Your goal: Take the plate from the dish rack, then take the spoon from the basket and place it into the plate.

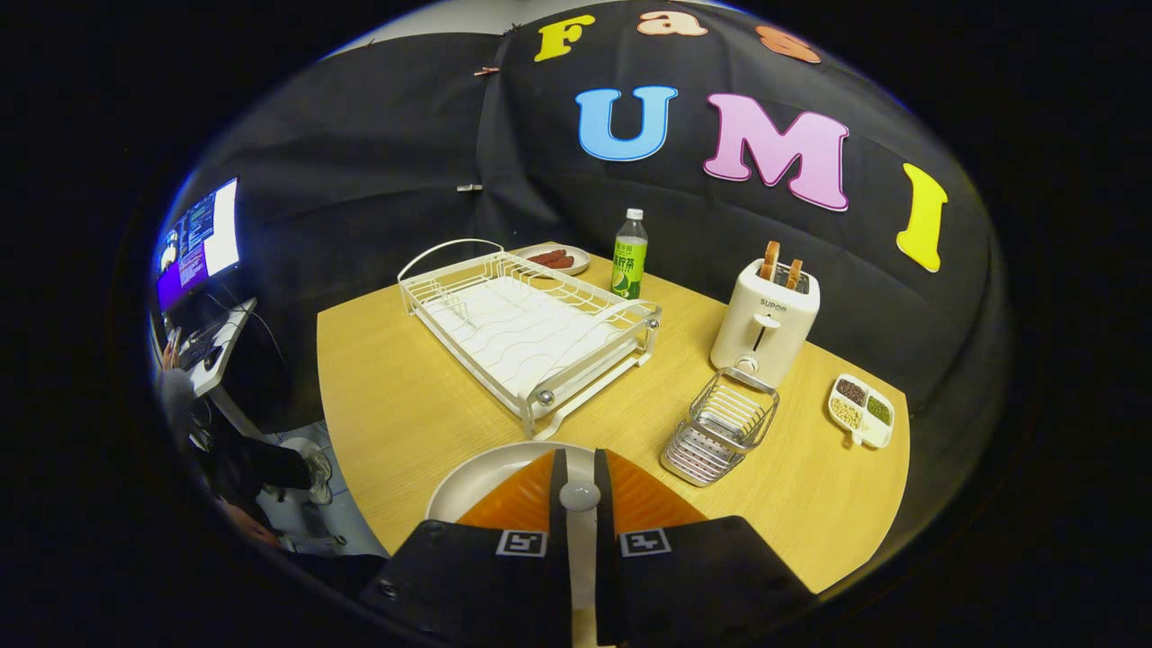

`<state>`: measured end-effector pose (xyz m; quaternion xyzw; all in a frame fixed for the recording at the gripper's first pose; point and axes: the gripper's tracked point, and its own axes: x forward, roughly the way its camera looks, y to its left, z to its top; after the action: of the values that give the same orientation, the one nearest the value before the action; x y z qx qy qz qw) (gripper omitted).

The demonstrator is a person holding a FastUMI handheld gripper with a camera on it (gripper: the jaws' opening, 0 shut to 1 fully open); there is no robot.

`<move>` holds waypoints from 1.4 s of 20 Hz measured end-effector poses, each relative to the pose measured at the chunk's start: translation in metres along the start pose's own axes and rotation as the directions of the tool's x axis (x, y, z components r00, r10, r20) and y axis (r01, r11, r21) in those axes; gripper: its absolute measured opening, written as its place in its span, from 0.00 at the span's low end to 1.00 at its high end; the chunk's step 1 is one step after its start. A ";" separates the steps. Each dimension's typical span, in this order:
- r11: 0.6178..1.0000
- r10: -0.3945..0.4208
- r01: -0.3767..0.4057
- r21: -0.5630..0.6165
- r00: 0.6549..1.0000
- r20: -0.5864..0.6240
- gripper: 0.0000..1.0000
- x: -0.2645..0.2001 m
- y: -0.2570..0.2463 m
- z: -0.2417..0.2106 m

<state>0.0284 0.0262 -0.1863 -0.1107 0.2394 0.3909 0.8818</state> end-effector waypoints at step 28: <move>0.959 -0.155 0.119 0.259 0.980 0.122 0.99 -0.044 -0.035 0.077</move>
<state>0.0551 0.0043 -0.0976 0.0129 0.2155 0.3022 0.9285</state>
